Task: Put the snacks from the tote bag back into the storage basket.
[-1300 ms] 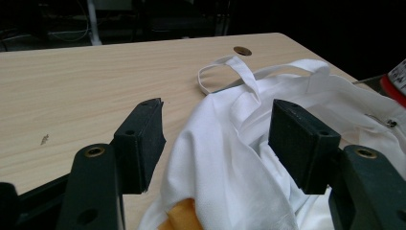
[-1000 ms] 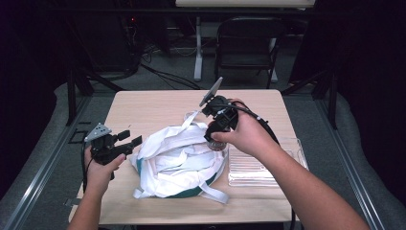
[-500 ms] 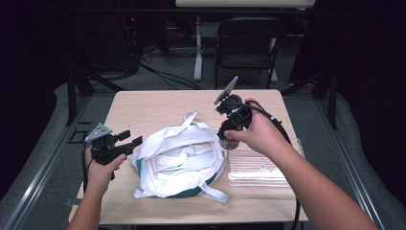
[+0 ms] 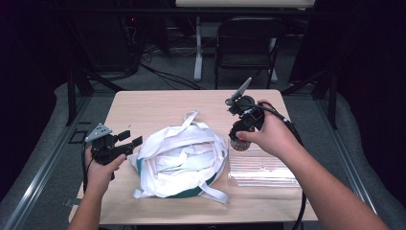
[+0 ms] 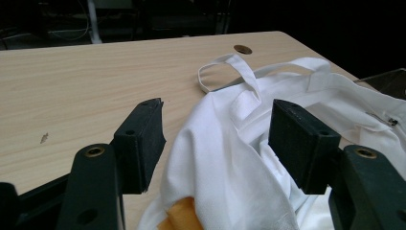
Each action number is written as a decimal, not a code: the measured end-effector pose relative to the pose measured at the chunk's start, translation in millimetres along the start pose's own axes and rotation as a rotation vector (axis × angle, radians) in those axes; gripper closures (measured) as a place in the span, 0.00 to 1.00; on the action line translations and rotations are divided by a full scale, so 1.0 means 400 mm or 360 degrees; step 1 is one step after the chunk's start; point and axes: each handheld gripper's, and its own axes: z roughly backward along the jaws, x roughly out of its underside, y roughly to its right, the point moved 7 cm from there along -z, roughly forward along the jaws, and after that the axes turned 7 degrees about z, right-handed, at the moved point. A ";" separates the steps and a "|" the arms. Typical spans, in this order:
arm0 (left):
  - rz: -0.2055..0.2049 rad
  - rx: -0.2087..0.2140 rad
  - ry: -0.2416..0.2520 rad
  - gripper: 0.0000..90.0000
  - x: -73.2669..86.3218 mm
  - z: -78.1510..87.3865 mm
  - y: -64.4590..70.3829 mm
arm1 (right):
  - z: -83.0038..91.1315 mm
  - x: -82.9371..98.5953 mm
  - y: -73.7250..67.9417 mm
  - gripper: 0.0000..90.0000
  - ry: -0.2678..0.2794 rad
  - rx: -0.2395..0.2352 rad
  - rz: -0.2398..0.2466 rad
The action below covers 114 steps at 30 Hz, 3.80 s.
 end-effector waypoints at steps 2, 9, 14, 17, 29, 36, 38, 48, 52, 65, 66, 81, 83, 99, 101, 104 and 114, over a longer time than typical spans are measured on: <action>0.0000 -0.0001 0.0000 0.41 0.000 0.000 0.000 | 0.001 0.011 0.009 0.28 -0.0006 0.0003 -0.0017; -0.0003 0.0003 -0.0003 0.41 0.001 -0.001 0.001 | -0.003 0.036 0.035 0.28 -0.0008 0.0013 -0.0065; -0.0004 0.0003 -0.0004 0.41 0.001 -0.002 0.001 | -0.010 0.048 0.041 0.28 -0.0025 0.0009 -0.0090; -0.0005 0.0001 -0.0006 0.41 0.002 -0.003 0.000 | -0.017 0.052 0.043 0.28 -0.0021 0.0004 -0.0098; -0.0001 0.0001 -0.0007 0.41 0.002 -0.002 0.000 | -0.054 0.055 0.027 0.28 -0.0020 -0.0010 -0.0110; 0.0002 0.0000 -0.0008 0.41 0.002 -0.002 -0.001 | -0.077 0.067 0.026 0.28 -0.0055 -0.0016 -0.0105; -0.0002 0.0002 -0.0008 0.41 0.004 -0.004 0.000 | -0.087 0.071 0.026 0.28 -0.0055 -0.0012 -0.0105; -0.0001 -0.0002 -0.0005 0.41 0.003 -0.003 -0.001 | -0.135 0.088 0.018 0.28 -0.0069 -0.0050 -0.0106; 0.0000 -0.0001 -0.0007 0.41 0.002 -0.001 -0.002 | -0.162 0.094 0.013 0.28 -0.0059 -0.0044 -0.0118; -0.0002 -0.0003 -0.0005 0.41 0.003 -0.003 -0.001 | -0.203 0.110 0.010 0.28 -0.0087 -0.0047 -0.0122; -0.0003 -0.0003 -0.0006 0.41 0.003 -0.003 -0.001 | -0.208 0.111 0.010 0.28 -0.0079 -0.0053 -0.0123; -0.0005 -0.0004 -0.0009 0.41 0.004 -0.005 -0.001 | -0.246 0.127 0.000 0.28 -0.0096 -0.0053 -0.0098; -0.0005 -0.0004 -0.0009 0.41 0.004 -0.005 -0.001 | -0.249 0.128 -0.002 0.28 -0.0097 -0.0060 -0.0103; -0.0004 -0.0002 -0.0013 0.41 0.006 -0.006 0.000 | -0.292 0.141 -0.009 0.28 -0.0087 -0.0095 -0.0074; -0.0004 -0.0002 -0.0012 0.41 0.006 -0.008 0.000 | -0.295 0.142 -0.010 0.28 -0.0087 -0.0100 -0.0075; -0.0006 -0.0004 -0.0020 0.41 0.007 -0.008 0.000 | -0.300 0.144 -0.011 0.28 -0.0093 -0.0100 -0.0066; -0.0006 0.0000 -0.0018 0.41 0.006 -0.007 0.001 | -0.322 0.153 -0.017 0.28 -0.0104 -0.0106 -0.0063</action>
